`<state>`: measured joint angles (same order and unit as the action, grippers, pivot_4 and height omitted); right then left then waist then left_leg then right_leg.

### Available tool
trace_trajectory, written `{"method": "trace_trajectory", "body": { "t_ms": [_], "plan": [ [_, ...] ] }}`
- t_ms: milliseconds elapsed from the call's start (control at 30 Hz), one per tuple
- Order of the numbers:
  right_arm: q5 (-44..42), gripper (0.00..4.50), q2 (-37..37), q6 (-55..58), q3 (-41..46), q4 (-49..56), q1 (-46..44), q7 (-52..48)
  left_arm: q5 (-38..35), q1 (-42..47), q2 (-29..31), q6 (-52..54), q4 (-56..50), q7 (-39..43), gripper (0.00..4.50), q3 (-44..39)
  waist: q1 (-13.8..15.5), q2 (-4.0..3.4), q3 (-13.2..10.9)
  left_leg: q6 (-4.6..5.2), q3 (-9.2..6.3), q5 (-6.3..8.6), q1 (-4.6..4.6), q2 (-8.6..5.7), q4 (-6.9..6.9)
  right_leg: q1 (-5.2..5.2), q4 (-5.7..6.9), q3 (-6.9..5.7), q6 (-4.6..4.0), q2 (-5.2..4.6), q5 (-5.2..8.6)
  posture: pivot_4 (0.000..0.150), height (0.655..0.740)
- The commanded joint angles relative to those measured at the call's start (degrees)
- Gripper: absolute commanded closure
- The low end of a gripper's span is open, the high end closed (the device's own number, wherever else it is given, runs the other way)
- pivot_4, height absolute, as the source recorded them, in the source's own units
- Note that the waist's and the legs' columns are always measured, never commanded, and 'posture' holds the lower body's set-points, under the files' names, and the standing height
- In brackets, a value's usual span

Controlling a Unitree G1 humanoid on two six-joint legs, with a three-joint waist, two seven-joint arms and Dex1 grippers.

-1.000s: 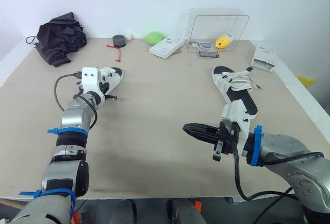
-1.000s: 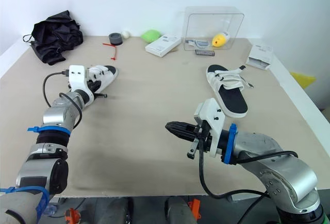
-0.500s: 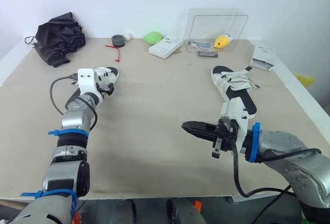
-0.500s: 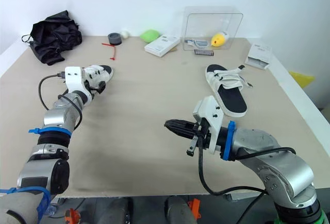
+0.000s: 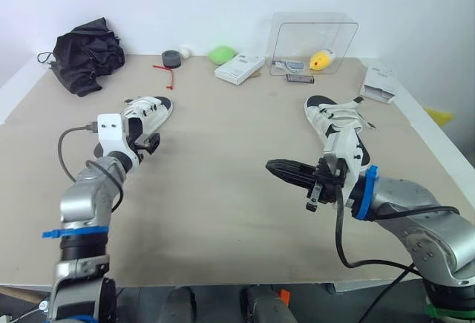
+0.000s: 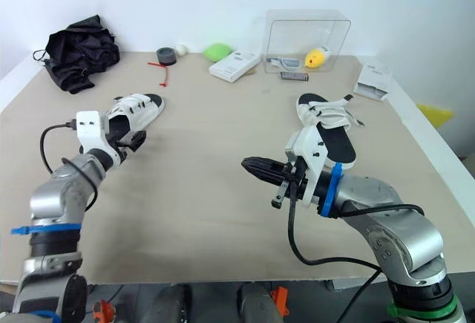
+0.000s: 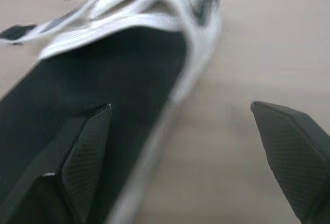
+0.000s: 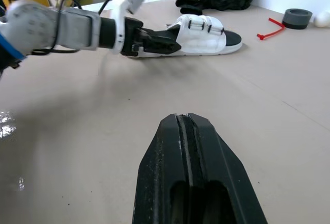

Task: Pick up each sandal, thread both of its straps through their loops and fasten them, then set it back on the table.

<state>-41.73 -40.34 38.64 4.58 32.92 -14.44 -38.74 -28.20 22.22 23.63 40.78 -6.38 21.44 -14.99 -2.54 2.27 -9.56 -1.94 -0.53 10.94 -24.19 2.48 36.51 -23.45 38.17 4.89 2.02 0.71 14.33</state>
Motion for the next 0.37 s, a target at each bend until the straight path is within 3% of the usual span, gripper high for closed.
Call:
{"method": "trace_trajectory", "body": {
  "t_ms": [33, 367],
  "plan": [
    [-0.20, 4.50, 0.79, -3.09, 5.39, -1.50, 0.64, 0.17, -10.78, -7.85, 2.42, 2.57, -9.56, 11.89, 0.06, -2.34, -0.01, -0.01, 0.00, 0.00, 0.02, 0.00, 0.01, -0.02, 0.00, -0.01, 0.00, 0.01, 0.00, -0.02, 0.01, 0.150, 0.7400],
    [-0.35, 4.50, 0.88, -2.33, 9.24, -0.20, 10.50, 0.93, -12.10, -14.24, 7.68, 0.47, -9.75, 17.76, 0.06, -2.59, 0.06, -0.02, 0.00, 0.06, 0.06, -0.03, 0.07, 0.10, 0.00, 0.02, 0.01, -0.04, -0.14, 0.04, 0.02, 0.150, 0.7400]
  ]
}}
